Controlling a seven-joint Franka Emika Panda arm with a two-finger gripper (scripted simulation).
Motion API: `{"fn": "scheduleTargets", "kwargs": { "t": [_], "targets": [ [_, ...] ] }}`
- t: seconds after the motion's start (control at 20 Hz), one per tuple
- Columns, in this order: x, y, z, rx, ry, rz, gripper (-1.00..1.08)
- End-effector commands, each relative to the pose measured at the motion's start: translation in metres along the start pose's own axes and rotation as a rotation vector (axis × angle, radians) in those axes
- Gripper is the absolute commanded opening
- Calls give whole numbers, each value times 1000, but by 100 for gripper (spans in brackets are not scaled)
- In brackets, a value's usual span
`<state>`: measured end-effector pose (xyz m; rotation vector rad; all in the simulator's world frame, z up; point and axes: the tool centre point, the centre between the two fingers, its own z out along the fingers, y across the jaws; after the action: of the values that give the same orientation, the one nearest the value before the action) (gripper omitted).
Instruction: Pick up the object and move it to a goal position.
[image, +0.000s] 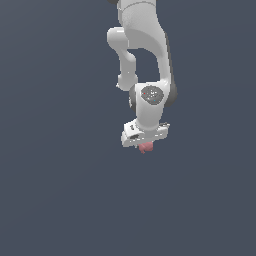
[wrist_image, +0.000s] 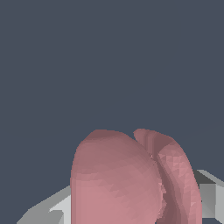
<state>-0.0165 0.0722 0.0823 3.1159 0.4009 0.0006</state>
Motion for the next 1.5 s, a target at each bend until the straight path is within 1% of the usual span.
{"fn": "scheduleTargets", "kwargs": {
  "t": [0.0,0.85,1.15,1.45],
  "targets": [
    [5,7,-18,0,1,0,-100],
    [54,71,-173,1,1,-1,-100],
    [69,89,-215,1,1,-1,-100],
    [82,103,-249,1,0,-1,-100]
  ]
}}
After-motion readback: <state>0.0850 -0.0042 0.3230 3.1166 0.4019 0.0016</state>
